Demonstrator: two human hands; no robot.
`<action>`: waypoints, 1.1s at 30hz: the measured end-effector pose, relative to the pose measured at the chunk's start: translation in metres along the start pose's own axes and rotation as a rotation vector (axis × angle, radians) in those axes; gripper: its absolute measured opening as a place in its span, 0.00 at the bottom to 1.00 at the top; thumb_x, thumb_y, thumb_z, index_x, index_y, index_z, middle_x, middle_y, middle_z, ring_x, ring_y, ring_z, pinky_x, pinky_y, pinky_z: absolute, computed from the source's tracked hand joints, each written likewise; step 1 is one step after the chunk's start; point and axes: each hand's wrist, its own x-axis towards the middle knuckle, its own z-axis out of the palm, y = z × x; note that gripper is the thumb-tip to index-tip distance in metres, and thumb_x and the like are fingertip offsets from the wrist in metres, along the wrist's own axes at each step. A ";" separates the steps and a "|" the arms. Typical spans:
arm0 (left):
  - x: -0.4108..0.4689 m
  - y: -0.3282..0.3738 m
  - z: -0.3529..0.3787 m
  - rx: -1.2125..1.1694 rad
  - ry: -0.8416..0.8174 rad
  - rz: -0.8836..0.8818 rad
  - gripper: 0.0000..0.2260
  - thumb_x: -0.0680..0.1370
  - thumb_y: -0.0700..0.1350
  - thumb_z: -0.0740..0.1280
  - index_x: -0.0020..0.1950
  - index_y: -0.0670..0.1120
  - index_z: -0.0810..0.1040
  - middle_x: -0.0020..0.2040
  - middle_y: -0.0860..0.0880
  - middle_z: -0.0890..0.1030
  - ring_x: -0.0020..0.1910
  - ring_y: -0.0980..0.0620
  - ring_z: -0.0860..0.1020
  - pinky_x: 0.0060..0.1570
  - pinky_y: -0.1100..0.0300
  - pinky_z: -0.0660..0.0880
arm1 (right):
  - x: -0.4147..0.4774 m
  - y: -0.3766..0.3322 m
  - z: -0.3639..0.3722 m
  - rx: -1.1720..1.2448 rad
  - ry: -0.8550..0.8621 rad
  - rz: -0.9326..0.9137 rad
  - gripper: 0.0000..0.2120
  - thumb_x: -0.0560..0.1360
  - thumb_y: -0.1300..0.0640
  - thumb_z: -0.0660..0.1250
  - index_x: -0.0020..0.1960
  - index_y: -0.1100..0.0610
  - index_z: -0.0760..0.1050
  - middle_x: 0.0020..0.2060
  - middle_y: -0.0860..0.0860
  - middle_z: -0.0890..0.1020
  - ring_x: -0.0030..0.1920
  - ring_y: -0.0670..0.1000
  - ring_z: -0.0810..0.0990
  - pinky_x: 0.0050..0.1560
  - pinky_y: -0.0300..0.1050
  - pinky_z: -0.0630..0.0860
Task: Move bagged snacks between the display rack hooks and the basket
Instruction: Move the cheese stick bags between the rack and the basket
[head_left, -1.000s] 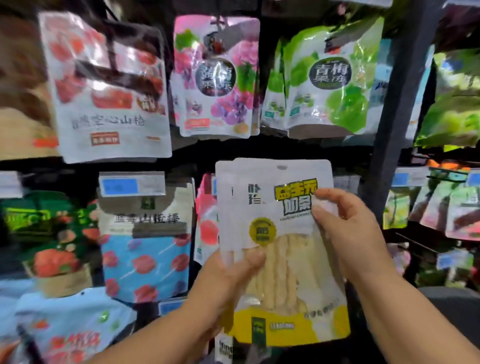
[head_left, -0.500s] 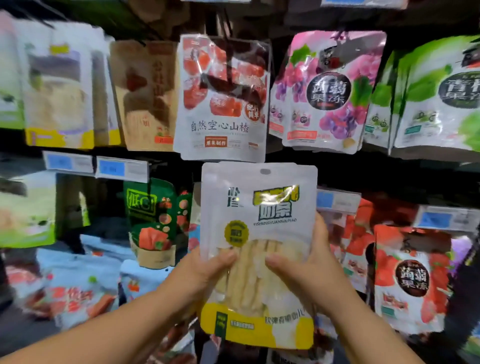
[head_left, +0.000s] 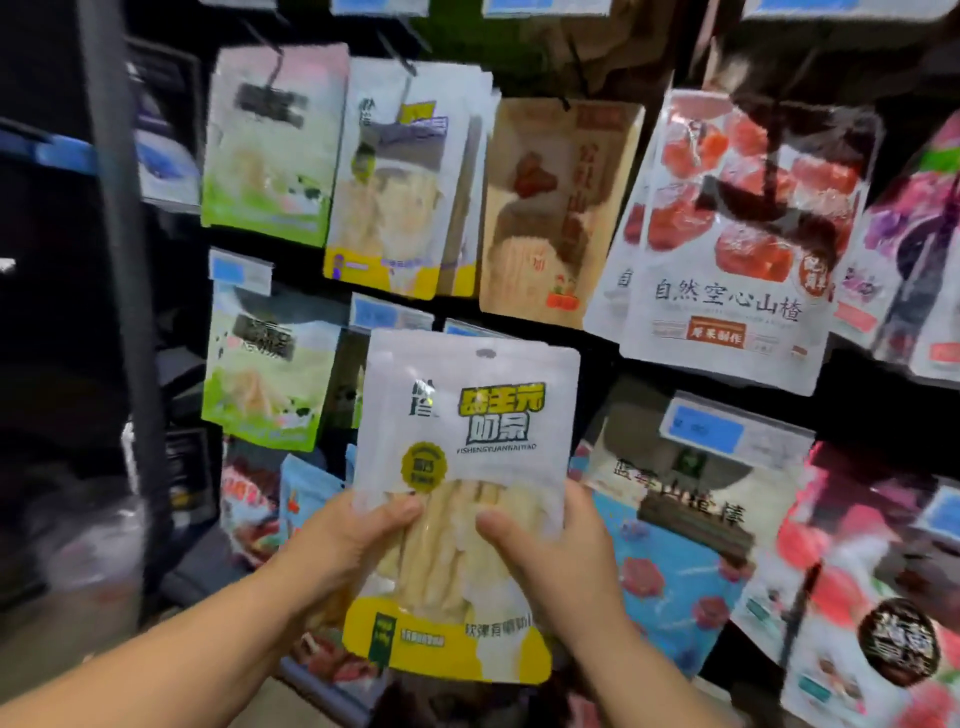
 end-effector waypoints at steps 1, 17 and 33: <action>0.000 0.001 -0.012 0.002 0.020 0.003 0.47 0.53 0.59 0.83 0.60 0.30 0.76 0.58 0.33 0.80 0.56 0.36 0.79 0.57 0.47 0.76 | 0.006 0.002 0.012 0.003 -0.023 0.027 0.20 0.61 0.55 0.83 0.48 0.49 0.78 0.42 0.41 0.85 0.43 0.40 0.84 0.42 0.37 0.79; 0.018 0.001 -0.145 0.287 0.281 -0.022 0.34 0.54 0.66 0.80 0.56 0.53 0.83 0.54 0.49 0.85 0.56 0.46 0.82 0.62 0.41 0.74 | 0.057 0.044 0.132 0.304 -0.255 0.307 0.25 0.61 0.61 0.75 0.58 0.61 0.79 0.50 0.60 0.86 0.52 0.62 0.84 0.54 0.59 0.80; 0.025 -0.015 -0.193 0.370 0.743 -0.047 0.13 0.73 0.54 0.74 0.53 0.48 0.83 0.49 0.48 0.85 0.52 0.46 0.82 0.60 0.47 0.76 | 0.064 0.060 0.166 0.395 -0.204 0.315 0.15 0.78 0.69 0.63 0.61 0.55 0.78 0.51 0.54 0.86 0.52 0.54 0.85 0.47 0.45 0.80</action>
